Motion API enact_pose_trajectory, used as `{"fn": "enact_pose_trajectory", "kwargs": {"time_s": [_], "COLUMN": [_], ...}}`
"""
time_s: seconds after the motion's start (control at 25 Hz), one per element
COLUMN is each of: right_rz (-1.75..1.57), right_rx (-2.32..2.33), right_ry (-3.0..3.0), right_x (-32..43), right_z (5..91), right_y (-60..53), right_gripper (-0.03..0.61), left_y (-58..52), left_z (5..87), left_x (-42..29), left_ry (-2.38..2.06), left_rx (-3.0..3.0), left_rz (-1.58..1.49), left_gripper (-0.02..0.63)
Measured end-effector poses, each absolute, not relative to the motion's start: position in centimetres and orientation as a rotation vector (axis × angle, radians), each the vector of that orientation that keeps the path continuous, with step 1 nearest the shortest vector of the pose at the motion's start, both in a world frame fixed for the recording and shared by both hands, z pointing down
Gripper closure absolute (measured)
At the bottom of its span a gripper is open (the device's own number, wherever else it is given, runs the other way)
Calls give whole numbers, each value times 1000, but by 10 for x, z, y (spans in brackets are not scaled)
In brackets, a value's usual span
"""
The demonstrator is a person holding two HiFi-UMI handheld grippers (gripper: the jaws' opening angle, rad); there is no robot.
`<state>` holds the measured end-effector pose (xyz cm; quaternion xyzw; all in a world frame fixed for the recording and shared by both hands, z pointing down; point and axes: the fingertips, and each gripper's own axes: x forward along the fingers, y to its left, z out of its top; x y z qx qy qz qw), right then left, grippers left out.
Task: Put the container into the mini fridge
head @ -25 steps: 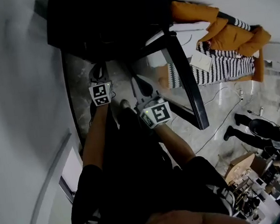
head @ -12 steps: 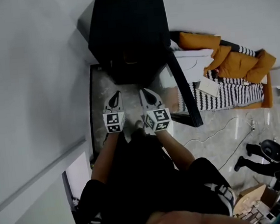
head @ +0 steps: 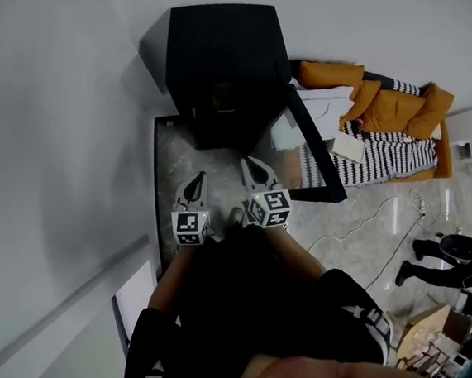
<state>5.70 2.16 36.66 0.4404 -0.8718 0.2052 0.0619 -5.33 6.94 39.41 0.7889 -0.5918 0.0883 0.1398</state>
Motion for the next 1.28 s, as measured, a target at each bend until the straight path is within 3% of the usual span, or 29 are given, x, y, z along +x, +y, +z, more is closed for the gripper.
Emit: {"fn": "enact_pose_trajectory", "kwargs": {"time_s": [0.6,1.28], "right_rz": [543,484], "right_rx": [1441,1435], "right_ry": [-2672,-2684], "right_x": [25,20], "right_z": [319,309], "right_y": [69,88], "right_gripper": [577,577], "left_y": [94,110], "left_z": [309,313], "left_x": [-108,-113], "left_ry": [-1759,-1761], "left_rx": [2386,2408], "left_rz": [144,148], "left_gripper": [609,609]}}
